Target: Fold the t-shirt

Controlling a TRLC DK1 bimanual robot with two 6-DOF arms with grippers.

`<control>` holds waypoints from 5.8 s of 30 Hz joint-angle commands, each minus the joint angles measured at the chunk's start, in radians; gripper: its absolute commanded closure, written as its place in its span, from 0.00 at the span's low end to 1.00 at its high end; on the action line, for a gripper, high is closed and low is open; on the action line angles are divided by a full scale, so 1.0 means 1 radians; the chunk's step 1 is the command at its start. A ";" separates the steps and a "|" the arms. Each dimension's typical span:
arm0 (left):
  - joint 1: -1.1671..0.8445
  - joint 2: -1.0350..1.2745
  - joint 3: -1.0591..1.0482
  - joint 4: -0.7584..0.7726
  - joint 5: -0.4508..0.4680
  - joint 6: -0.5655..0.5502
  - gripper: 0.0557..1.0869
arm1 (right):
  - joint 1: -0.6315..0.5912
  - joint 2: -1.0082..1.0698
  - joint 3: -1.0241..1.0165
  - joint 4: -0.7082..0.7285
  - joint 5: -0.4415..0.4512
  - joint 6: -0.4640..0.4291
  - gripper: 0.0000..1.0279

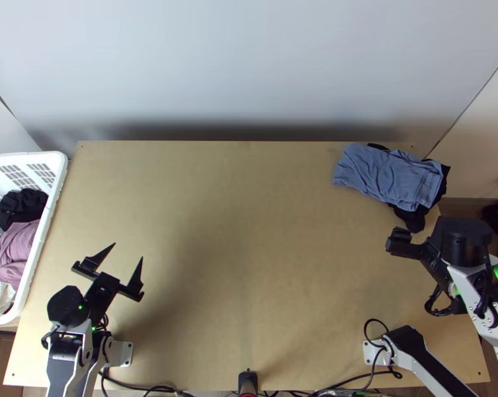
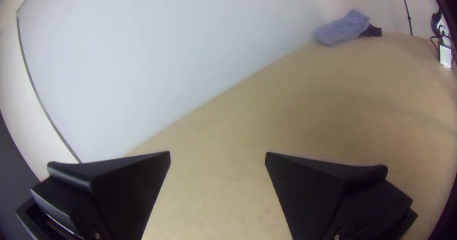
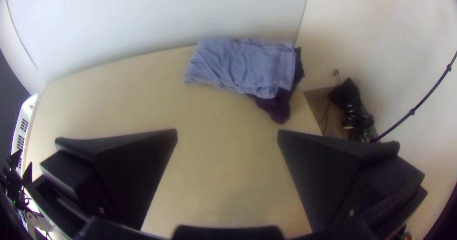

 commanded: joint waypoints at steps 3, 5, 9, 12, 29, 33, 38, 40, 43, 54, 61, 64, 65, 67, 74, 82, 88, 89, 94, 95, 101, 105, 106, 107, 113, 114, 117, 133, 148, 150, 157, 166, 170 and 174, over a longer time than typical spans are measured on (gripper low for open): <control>0.053 -0.002 0.009 0.134 -0.300 -0.048 0.06 | 0.003 0.026 0.003 -0.077 0.021 -0.036 0.05; 0.074 -0.001 0.028 0.186 -0.391 -0.052 0.06 | 0.003 0.031 -0.011 -0.090 0.023 -0.048 0.05; 0.096 0.088 0.174 0.099 -0.405 -0.236 0.06 | 0.009 0.045 -0.028 -0.115 0.023 -0.077 0.05; 0.101 0.294 0.325 0.035 -0.434 -0.396 0.06 | 0.020 0.048 -0.054 -0.107 0.021 -0.085 0.05; 0.447 0.944 1.071 -0.352 -0.415 -0.729 0.05 | -0.003 0.086 -0.011 -0.115 0.019 -0.286 0.05; 0.530 1.073 1.198 -0.421 -0.405 -0.766 0.05 | -0.033 0.132 0.052 -0.136 -0.002 -0.284 0.05; 0.611 1.210 1.327 -0.519 -0.403 -0.853 0.05 | -0.066 0.178 0.130 -0.162 -0.047 -0.290 0.05; 0.642 1.251 1.344 -0.524 -0.403 -0.879 0.05 | -0.072 0.209 0.155 -0.192 -0.047 -0.304 0.05; 0.700 1.291 1.341 -0.525 -0.380 -0.802 0.05 | -0.071 0.241 0.168 -0.227 -0.047 -0.333 0.05; 0.947 1.696 1.428 -0.508 -0.379 -0.672 0.05 | -0.066 0.213 0.173 -0.236 -0.050 -0.460 0.05; 0.998 1.856 1.382 -0.372 -0.380 -0.562 0.05 | -0.068 0.204 0.151 -0.236 -0.050 -0.460 0.05; 1.010 1.911 1.390 -0.315 -0.380 -0.525 0.05 | -0.068 0.204 0.142 -0.235 -0.050 -0.460 0.05; 1.012 1.932 1.398 -0.303 -0.380 -0.514 0.05 | -0.068 0.206 0.141 -0.235 -0.050 -0.460 0.05; 1.016 1.986 1.430 -0.298 -0.382 -0.502 0.05 | -0.068 0.207 0.139 -0.235 -0.048 -0.462 0.05; 1.007 2.136 1.536 -0.297 -0.397 -0.493 0.05 | -0.074 0.204 0.116 -0.235 -0.048 -0.462 0.05; 1.004 2.265 1.602 -0.291 -0.415 -0.489 0.05 | -0.089 0.198 0.096 -0.236 -0.048 -0.462 0.05; 0.998 2.345 1.675 -0.291 -0.438 -0.473 0.05 | -0.099 0.196 0.081 -0.238 -0.048 -0.463 0.05; 0.996 2.353 1.685 -0.291 -0.438 -0.471 0.05 | -0.102 0.195 0.078 -0.238 -0.048 -0.463 0.05; 0.983 2.374 1.704 -0.297 -0.437 -0.471 0.15 | -0.109 0.190 0.061 -0.238 -0.048 -0.463 0.05; 0.979 2.376 1.708 -0.297 -0.437 -0.471 0.19 | -0.111 0.190 0.059 -0.236 -0.048 -0.463 0.05; 0.975 2.399 1.760 -0.294 -0.437 -0.447 0.37 | -0.120 0.193 0.058 -0.235 -0.048 -0.462 0.05; 0.978 2.420 1.795 -0.297 -0.437 -0.425 0.40 | -0.128 0.192 0.059 -0.239 -0.048 -0.463 0.05; 0.981 2.426 1.803 -0.298 -0.437 -0.422 0.40 | -0.131 0.190 0.058 -0.242 -0.048 -0.462 0.05; 0.983 2.429 1.807 -0.298 -0.437 -0.413 0.45 | -0.132 0.190 0.058 -0.245 -0.050 -0.462 0.05; 0.992 2.434 1.801 -0.320 -0.414 -0.401 0.81 | -0.134 0.187 0.059 -0.251 -0.048 -0.463 0.05; 0.992 2.434 1.800 -0.327 -0.411 -0.390 0.94 | -0.134 0.189 0.059 -0.253 -0.048 -0.463 0.05; 0.990 2.419 1.772 -0.344 -0.394 -0.382 0.97 | -0.134 0.189 0.055 -0.251 -0.050 -0.462 0.05; 0.917 1.937 1.798 -0.580 -0.001 -0.424 0.97 | -0.137 0.158 0.050 -0.250 -0.050 -0.459 0.05; 0.708 1.541 2.192 -0.697 0.258 -0.480 0.97 | -0.135 0.112 0.043 -0.250 -0.050 -0.460 0.05; 0.656 1.484 2.197 -0.653 0.258 -0.482 0.97 | -0.135 0.106 0.035 -0.250 -0.050 -0.460 0.05; 0.516 1.377 2.197 -0.439 0.230 -0.617 0.97 | -0.138 0.064 -0.003 -0.247 -0.050 -0.459 0.05; 0.153 1.294 2.203 -0.306 0.022 -0.526 0.97 | -0.145 0.011 -0.045 -0.247 -0.051 -0.462 0.05; -0.059 1.297 2.192 -0.469 -0.038 -0.526 0.97 | -0.149 0.011 -0.036 -0.247 -0.056 -0.462 0.05; -0.335 1.288 2.140 -0.590 -0.170 -0.578 0.97 | -0.157 0.005 -0.028 -0.250 -0.066 -0.462 0.05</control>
